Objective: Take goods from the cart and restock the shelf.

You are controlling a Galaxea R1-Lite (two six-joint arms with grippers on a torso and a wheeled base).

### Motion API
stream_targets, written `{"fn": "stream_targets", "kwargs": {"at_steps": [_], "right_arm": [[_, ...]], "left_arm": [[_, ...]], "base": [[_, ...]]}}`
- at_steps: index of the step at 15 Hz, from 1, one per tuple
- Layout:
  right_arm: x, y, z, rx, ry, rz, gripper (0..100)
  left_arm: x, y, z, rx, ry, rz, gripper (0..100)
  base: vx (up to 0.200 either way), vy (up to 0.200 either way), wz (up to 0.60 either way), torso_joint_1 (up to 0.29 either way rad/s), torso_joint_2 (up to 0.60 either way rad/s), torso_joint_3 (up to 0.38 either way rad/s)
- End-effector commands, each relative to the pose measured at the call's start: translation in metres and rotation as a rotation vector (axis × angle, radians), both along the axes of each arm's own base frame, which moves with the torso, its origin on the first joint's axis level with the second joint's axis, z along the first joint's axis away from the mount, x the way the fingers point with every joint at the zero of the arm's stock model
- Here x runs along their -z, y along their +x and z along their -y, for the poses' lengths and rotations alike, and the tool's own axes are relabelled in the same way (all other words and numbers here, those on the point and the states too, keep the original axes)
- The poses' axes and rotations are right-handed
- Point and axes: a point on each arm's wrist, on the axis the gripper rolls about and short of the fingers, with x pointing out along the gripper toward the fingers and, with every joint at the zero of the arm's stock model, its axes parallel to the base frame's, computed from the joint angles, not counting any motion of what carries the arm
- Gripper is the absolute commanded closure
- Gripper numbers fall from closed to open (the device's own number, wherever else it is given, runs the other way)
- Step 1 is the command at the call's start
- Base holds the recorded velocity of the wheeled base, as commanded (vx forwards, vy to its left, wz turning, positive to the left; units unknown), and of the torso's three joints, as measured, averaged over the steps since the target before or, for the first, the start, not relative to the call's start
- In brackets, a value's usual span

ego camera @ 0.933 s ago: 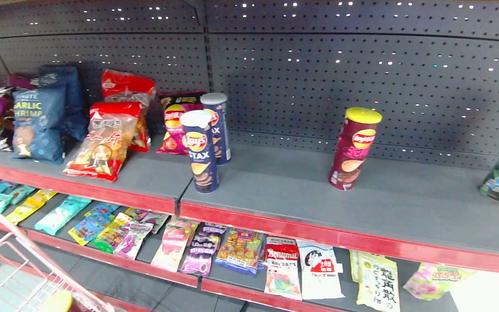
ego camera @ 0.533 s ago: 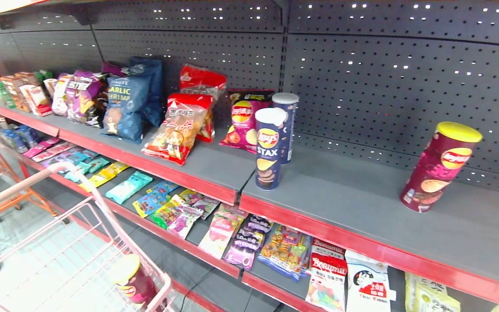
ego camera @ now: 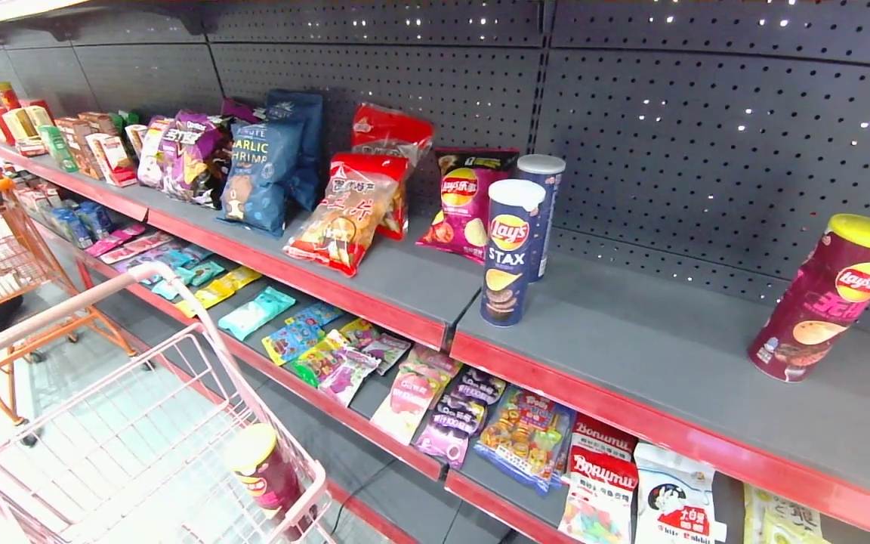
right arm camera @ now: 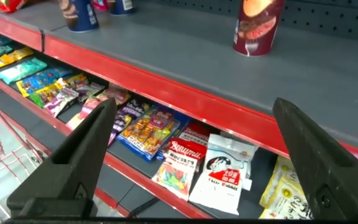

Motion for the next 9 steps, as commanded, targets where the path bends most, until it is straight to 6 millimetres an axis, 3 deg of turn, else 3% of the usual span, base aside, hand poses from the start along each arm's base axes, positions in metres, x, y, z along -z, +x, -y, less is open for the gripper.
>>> {"fn": "stream_targets", "kwargs": {"at_steps": [1,9], "right_arm": [[0.0,0.0,0.0,-0.001,0.0,-0.001,0],[0.0,0.0,0.0,-0.001,0.001,-0.001,0]], "left_arm": [[-0.0004,-0.0001,0.0,-0.001,0.0,0.001,0],[-0.0004,-0.0001,0.0,0.0,0.0,0.001,0]], "base": [[0.0,0.0,0.0,-0.144,0.33,0.198],[0.0,0.0,0.0,-0.143,0.35,0.203]]}}
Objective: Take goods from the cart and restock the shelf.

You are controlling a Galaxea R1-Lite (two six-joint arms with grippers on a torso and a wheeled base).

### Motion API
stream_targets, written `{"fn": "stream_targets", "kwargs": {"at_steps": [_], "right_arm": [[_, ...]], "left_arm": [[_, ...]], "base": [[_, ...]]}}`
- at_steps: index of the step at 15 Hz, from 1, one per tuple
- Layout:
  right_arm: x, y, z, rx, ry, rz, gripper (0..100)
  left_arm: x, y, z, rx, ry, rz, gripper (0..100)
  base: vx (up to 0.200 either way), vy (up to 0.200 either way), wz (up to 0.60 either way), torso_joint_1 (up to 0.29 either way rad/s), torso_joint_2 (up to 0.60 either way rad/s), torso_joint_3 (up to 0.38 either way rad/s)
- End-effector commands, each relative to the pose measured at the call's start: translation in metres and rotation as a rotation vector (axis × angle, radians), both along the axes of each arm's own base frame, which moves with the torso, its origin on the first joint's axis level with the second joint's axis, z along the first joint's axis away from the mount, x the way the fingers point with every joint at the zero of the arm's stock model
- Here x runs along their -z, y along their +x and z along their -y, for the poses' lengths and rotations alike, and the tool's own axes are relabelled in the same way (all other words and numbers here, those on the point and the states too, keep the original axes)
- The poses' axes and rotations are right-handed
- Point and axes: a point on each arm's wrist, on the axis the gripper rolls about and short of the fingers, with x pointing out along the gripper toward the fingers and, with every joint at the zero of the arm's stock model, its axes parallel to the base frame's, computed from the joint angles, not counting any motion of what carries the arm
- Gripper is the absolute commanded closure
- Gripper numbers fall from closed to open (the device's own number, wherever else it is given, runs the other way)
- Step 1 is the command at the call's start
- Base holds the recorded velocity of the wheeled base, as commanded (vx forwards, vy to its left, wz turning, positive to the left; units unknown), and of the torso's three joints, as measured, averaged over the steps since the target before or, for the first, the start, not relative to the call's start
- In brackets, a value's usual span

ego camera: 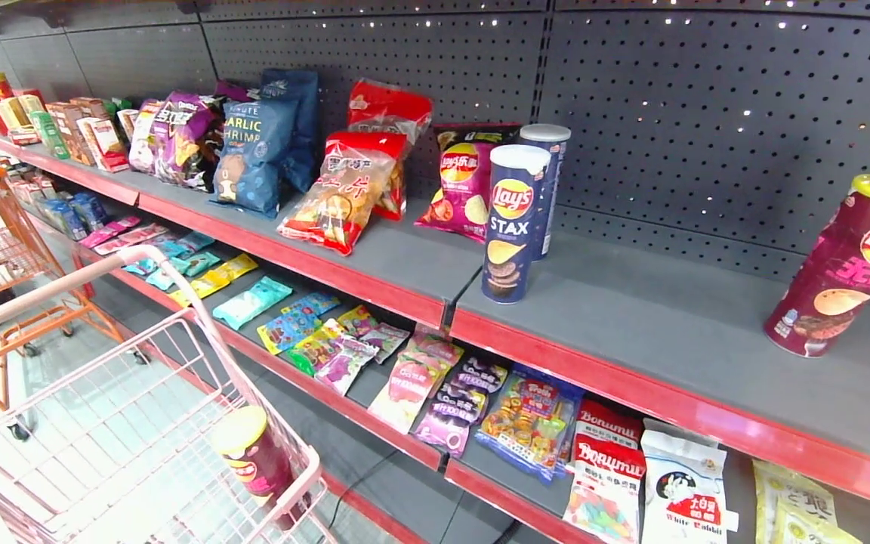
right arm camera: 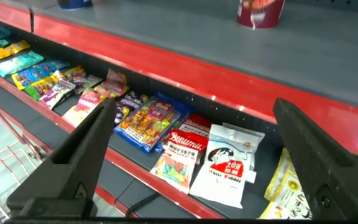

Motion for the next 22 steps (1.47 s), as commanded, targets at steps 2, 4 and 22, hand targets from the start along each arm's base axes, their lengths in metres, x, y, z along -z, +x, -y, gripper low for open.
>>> {"fn": "stream_targets", "kwargs": {"at_steps": [2,4,22], "right_arm": [[0.0,0.0,0.0,0.0,0.0,-0.001,0],[0.0,0.0,0.0,0.0,0.0,-0.001,0],[0.0,0.0,0.0,0.0,0.0,-0.001,0]], "left_arm": [[0.0,0.0,0.0,-0.001,0.0,-0.001,0],[0.0,0.0,0.0,-0.001,0.0,-0.001,0],[-0.046,0.214,-0.002,-0.031,-0.137,-0.492,0]], "base": [[0.0,0.0,0.0,-0.158,0.37,0.227],[0.0,0.0,0.0,-0.154,0.4,0.232],[0.0,0.0,0.0,-0.077,0.2,0.126]]}}
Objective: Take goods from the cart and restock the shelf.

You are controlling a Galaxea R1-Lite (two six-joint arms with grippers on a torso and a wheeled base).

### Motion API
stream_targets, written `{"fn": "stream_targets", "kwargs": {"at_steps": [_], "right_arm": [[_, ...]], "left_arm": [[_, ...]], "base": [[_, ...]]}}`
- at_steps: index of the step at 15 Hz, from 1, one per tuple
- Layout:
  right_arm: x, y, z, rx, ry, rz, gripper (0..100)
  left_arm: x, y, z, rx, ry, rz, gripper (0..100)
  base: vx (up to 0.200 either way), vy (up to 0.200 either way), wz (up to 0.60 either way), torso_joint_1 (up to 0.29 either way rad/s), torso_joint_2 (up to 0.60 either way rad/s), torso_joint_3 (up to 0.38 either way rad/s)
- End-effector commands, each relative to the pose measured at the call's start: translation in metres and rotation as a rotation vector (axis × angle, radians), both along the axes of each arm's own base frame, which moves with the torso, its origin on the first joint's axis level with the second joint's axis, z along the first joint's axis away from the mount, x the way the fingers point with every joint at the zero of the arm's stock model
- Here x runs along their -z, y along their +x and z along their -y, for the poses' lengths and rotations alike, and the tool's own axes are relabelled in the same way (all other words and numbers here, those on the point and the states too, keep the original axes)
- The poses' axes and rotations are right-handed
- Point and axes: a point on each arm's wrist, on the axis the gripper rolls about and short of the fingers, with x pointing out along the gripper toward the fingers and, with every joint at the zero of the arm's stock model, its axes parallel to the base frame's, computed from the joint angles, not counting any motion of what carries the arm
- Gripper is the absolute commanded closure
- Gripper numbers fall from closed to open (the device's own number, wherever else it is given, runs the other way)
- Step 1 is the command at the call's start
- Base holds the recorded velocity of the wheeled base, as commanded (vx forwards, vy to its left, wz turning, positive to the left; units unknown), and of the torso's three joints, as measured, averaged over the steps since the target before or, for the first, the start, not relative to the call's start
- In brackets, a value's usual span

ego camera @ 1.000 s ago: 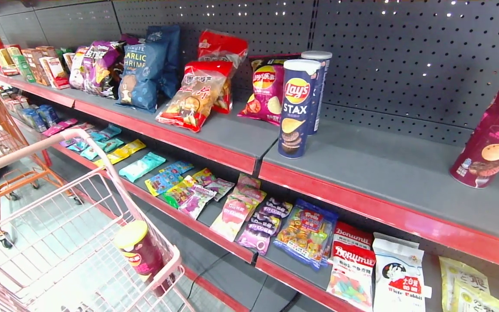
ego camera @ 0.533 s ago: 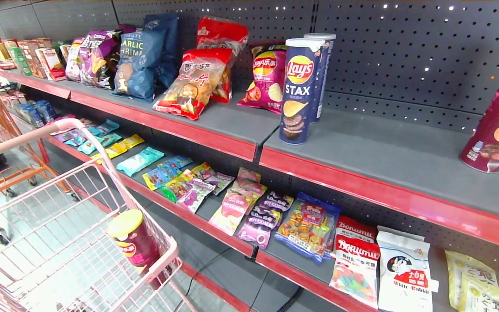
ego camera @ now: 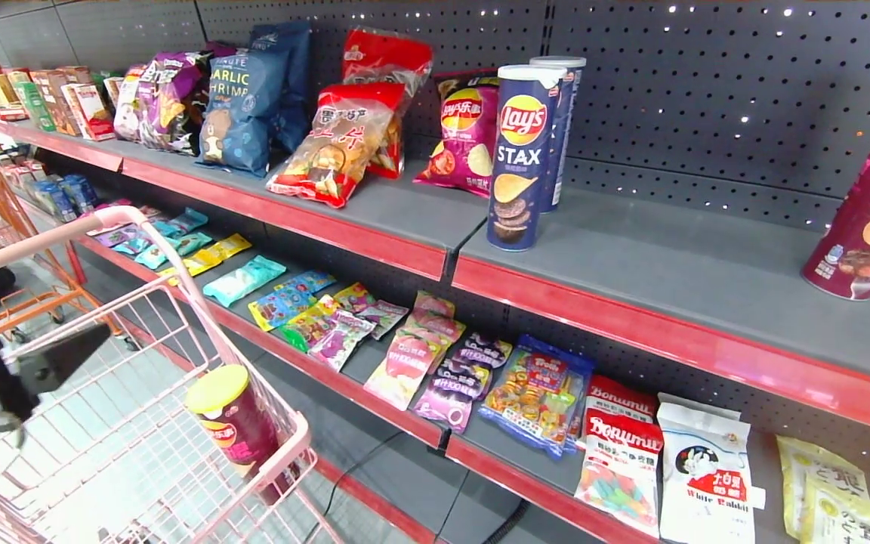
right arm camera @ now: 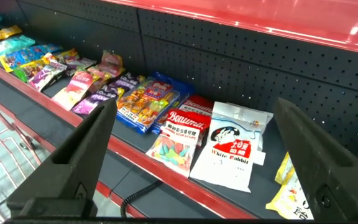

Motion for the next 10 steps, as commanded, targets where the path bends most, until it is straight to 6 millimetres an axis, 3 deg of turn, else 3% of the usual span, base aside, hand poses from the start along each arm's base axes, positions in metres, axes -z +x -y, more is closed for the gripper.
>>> {"fn": "stream_targets", "kwargs": {"at_steps": [1,5,10], "right_arm": [[0.0,0.0,0.0,-0.001,-0.001,-0.001,0],[0.0,0.0,0.0,-0.001,-0.001,-0.001,0],[0.0,0.0,0.0,-0.001,-0.001,-0.001,0]], "left_arm": [[0.086,0.06,0.001,0.081,0.032,-0.244,0],[0.118,0.068,0.003,0.215,0.071,-0.37,0],[0.134,0.08,0.008,0.274,0.058,-0.397,0]], "base": [[0.0,0.0,0.0,0.0,0.0,0.0],[0.0,0.0,0.0,0.0,0.0,0.0],[0.0,0.0,0.0,0.0,0.0,0.0]]}}
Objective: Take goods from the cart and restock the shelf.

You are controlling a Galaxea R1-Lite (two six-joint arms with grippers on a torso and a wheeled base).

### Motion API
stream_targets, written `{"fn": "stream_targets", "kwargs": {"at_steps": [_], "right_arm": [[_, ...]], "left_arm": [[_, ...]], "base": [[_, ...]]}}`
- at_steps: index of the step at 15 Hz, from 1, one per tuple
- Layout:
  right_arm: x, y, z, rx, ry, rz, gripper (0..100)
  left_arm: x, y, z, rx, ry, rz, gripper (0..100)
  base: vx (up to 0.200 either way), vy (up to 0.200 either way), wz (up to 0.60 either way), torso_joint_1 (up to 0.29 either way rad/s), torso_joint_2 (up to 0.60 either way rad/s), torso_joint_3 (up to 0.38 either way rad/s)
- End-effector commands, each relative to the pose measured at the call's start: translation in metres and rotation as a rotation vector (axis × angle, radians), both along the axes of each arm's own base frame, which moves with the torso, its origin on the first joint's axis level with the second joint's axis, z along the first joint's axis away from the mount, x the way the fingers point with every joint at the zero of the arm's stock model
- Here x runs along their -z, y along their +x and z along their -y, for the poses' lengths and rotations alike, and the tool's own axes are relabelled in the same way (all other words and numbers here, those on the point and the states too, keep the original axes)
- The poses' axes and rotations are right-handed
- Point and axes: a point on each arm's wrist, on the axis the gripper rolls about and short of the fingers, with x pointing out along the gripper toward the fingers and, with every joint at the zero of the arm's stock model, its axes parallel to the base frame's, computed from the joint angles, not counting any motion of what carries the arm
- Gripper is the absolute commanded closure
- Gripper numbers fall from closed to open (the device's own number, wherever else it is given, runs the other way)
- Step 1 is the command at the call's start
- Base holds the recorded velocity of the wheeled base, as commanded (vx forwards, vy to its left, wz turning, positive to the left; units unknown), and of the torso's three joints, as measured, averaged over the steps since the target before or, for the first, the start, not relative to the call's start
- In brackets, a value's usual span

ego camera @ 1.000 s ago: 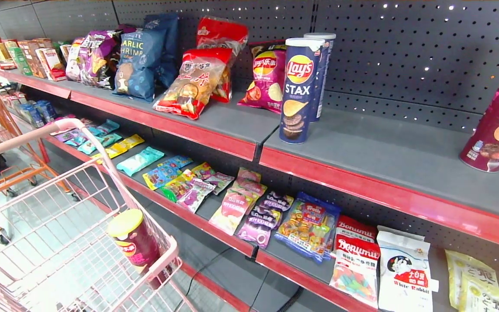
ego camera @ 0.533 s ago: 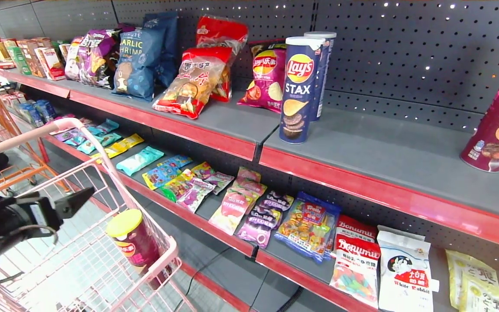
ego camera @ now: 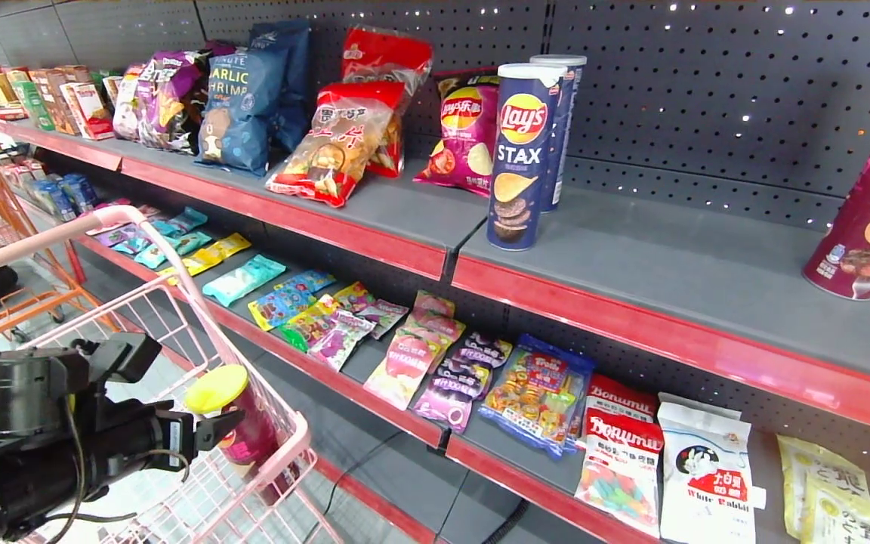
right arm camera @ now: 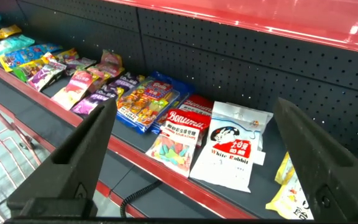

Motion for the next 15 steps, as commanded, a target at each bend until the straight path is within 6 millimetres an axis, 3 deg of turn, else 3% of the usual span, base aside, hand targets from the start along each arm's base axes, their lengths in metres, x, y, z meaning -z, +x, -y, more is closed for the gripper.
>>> {"fn": "stream_targets", "kwargs": {"at_steps": [1,6,14,15], "right_arm": [[0.0,0.0,0.0,-0.001,0.0,-0.001,0],[0.0,0.0,0.0,-0.001,0.0,-0.001,0],[0.0,0.0,0.0,-0.001,0.0,-0.001,0],[0.0,0.0,0.0,-0.001,0.0,-0.001,0]], "left_arm": [[0.019,0.007,0.002,0.014,-0.002,-0.069,0],[0.03,0.015,0.006,0.041,-0.011,-0.077,0],[0.057,0.044,0.007,0.048,-0.009,0.027,0],[0.06,0.046,0.008,0.05,-0.01,0.032,100]], "base": [[0.0,0.0,0.0,0.0,0.0,0.0],[0.0,0.0,0.0,0.0,0.0,0.0],[0.0,0.0,0.0,0.0,0.0,0.0],[0.0,0.0,0.0,0.0,0.0,0.0]]}}
